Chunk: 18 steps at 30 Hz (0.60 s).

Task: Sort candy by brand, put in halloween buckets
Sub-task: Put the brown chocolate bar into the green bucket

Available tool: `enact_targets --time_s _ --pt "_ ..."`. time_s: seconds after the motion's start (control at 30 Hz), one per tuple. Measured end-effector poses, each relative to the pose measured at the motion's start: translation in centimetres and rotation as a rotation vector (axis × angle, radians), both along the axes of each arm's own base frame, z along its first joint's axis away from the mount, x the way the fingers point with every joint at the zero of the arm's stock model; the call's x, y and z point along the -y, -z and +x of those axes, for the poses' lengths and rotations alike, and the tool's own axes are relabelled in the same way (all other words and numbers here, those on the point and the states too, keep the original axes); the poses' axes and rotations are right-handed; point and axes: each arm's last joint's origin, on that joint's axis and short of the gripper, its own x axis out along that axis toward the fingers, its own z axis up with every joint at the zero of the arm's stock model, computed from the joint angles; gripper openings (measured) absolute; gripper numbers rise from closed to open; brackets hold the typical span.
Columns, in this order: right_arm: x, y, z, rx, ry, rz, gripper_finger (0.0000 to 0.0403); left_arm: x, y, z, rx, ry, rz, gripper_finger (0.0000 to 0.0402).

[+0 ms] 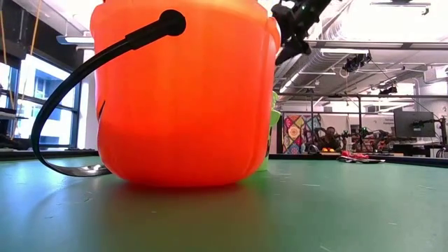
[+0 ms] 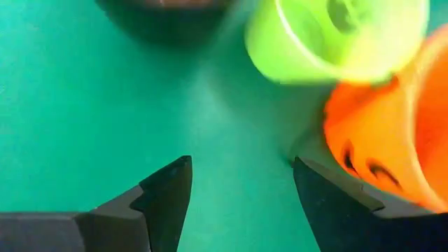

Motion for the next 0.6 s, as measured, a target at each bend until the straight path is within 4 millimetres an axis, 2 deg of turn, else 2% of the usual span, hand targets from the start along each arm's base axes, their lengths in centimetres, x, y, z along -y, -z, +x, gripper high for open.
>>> enact_targets --time_s 0.1,0.27,0.4,0.6 --pt "-1.7 -0.3 0.6 0.008 0.034 0.010 0.0245 3.0 1.5 -3.1 0.003 -0.012 -0.063 0.0241" --pt "-4.6 -0.2 1.9 0.020 0.014 0.059 0.0245 7.4 4.1 -6.2 -0.205 -0.029 -0.167 0.0238" --pt "-7.0 -0.1 2.7 -0.006 -0.025 0.027 0.0245 10.9 5.1 -6.6 -0.340 0.018 -0.190 0.0233" --pt "-10.7 0.4 2.8 -0.103 -0.106 0.035 0.0245 16.4 7.0 -5.9 -0.498 -0.050 -0.215 0.0231"
